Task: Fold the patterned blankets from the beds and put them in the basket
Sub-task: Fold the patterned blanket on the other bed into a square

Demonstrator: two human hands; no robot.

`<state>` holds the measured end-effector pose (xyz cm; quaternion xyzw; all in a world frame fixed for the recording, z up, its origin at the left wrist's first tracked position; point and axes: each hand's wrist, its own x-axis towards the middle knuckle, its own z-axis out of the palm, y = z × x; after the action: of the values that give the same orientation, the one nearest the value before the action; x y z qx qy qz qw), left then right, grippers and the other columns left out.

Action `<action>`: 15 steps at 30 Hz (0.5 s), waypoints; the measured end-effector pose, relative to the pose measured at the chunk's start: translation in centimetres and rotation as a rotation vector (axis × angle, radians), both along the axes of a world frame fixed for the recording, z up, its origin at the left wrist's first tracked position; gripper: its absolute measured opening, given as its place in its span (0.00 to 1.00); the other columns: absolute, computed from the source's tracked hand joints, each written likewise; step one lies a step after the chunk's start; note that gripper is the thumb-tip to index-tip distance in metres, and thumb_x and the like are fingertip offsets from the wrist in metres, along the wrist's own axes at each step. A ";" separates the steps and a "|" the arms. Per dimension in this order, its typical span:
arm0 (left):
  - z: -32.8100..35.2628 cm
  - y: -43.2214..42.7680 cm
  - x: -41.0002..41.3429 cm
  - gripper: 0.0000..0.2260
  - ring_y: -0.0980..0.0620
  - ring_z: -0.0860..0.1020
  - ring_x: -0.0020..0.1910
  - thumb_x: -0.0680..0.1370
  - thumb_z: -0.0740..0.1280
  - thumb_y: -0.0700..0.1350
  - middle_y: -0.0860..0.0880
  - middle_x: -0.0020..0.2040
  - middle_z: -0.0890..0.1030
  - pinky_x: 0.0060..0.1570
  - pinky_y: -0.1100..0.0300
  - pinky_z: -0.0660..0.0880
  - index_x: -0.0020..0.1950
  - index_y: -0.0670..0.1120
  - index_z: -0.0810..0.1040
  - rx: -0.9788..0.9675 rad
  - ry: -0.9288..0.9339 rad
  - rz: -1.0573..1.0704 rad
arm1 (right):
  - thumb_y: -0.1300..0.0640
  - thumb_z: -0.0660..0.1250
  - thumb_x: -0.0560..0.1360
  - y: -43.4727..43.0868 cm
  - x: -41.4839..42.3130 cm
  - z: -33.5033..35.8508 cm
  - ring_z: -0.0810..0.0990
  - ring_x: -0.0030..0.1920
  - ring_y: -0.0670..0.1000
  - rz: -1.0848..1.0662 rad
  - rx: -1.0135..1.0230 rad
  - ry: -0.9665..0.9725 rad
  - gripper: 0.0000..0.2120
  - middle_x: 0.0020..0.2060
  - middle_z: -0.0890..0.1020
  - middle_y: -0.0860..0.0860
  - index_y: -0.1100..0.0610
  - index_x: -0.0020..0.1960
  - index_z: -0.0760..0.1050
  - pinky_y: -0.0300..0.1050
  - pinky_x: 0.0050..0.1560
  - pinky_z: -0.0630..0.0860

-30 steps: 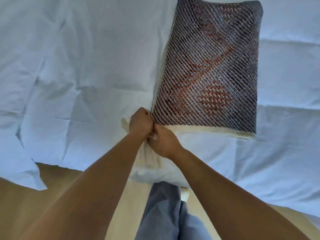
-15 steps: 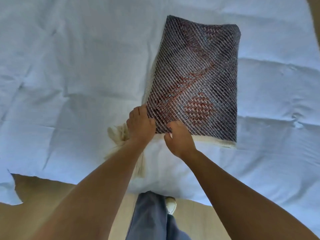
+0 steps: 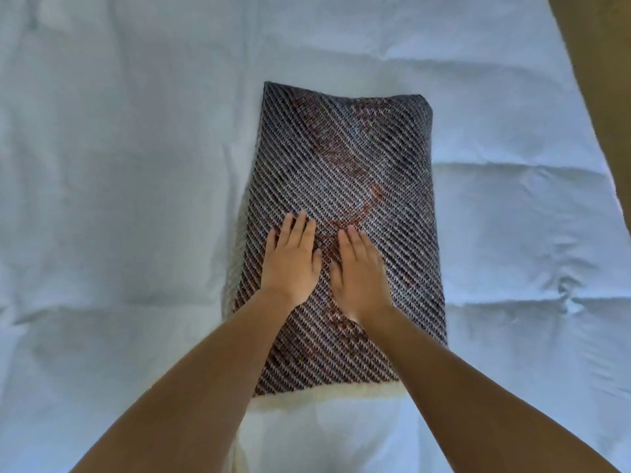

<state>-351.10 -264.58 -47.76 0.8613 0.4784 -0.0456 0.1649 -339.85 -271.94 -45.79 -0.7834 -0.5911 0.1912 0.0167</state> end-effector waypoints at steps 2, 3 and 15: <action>-0.7 2.5 2.1 0.24 0.51 0.38 0.74 0.81 0.43 0.53 0.49 0.77 0.42 0.69 0.51 0.35 0.76 0.48 0.42 0.025 -0.001 -0.064 | 0.49 0.38 0.79 2.7 1.2 -1.1 0.37 0.74 0.51 0.020 -0.003 -0.021 0.26 0.76 0.43 0.53 0.55 0.74 0.38 0.46 0.70 0.33; -1.2 3.9 3.1 0.24 0.52 0.37 0.73 0.81 0.42 0.53 0.49 0.76 0.42 0.69 0.51 0.35 0.75 0.48 0.42 0.032 -0.002 -0.080 | 0.48 0.37 0.79 4.1 1.9 -1.7 0.36 0.74 0.51 0.015 -0.001 -0.024 0.26 0.76 0.42 0.52 0.55 0.74 0.37 0.46 0.70 0.32; -6.4 12.7 5.1 0.36 0.47 0.38 0.74 0.73 0.38 0.67 0.43 0.76 0.39 0.69 0.50 0.34 0.74 0.48 0.35 0.053 0.111 0.151 | 0.37 0.36 0.75 11.0 13.1 -6.8 0.31 0.71 0.49 0.001 -0.053 -0.141 0.29 0.72 0.33 0.50 0.45 0.70 0.28 0.49 0.69 0.30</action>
<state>-345.99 -251.85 -54.18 0.8231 0.5512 -0.0681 0.1180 -326.76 -260.95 -52.64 -0.7949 -0.5859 0.1512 -0.0455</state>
